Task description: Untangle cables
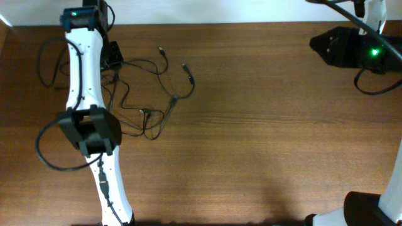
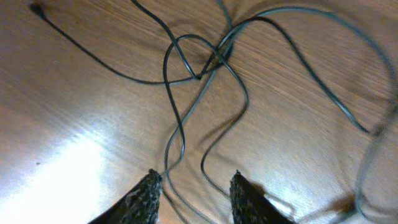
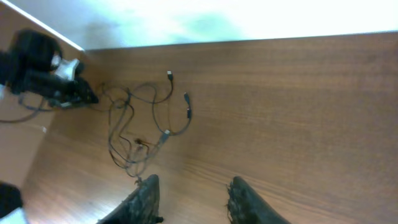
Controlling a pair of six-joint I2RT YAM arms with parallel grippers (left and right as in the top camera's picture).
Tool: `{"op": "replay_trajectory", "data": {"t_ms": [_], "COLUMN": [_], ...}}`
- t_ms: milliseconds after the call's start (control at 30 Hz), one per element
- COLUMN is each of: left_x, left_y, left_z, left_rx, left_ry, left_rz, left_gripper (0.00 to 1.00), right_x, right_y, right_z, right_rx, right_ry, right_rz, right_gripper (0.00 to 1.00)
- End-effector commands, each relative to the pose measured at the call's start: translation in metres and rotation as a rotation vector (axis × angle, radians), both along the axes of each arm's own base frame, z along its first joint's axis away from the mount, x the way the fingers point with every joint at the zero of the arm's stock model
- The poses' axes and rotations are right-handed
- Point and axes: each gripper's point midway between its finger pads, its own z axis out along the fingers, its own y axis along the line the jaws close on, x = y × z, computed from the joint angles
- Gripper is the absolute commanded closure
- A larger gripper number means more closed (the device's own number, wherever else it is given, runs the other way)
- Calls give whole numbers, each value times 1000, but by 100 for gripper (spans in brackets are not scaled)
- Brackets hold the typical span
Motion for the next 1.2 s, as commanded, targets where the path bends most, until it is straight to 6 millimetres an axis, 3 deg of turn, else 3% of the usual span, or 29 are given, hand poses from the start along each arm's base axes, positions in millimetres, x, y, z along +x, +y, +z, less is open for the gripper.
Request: {"op": "replay_trajectory", "data": {"t_ms": [0, 100, 233, 367, 433, 600, 733, 900, 967, 1033, 1100, 1167], "left_x": [12, 30, 52, 55, 54, 43, 36, 29, 19, 12, 14, 18], "left_y": [18, 27, 35, 25, 21, -17, -71, -182, -237, -291, -322, -339], "left_z": [-33, -51, -80, -112, -118, -149, -160, -155, -149, -125, -96, -58], "left_rx": [16, 27, 39, -18, -42, -201, -282, -445, -506, -632, -661, -648], "left_ry": [17, -4, -28, 11, 20, 77, 124, 115, 112, 53, -19, -103], "left_rz": [27, -48, -141, -246, -249, -285, -362, -545, -659, -802, -883, -939], "left_gripper": [53, 40, 41, 44, 44, 51, 54, 55, 56, 57, 59, 90], "right_x": [0, -1, -2, -2, -2, -3, -3, 0, 1, 3, 5, 6], "right_y": [4, 4, 4, 4, 4, 4, 4, 3, 3, 3, 3, 3], "right_z": [-2, -3, -4, -4, -4, -5, -5, -8, -13, -17, -23, -28], "right_rx": [-12, -16, -24, -23, -23, -23, -24, -26, -25, -23, -19, -17], "right_ry": [-4, -4, -1, 3, 3, 5, 5, 13, 31, 46, 67, 89], "right_rz": [33, 37, 43, 42, 42, 42, 42, 47, 47, 48, 48, 48], "right_gripper": [46, 39, 37, 35, 34, 34, 34, 34, 33, 33, 33, 33]}}
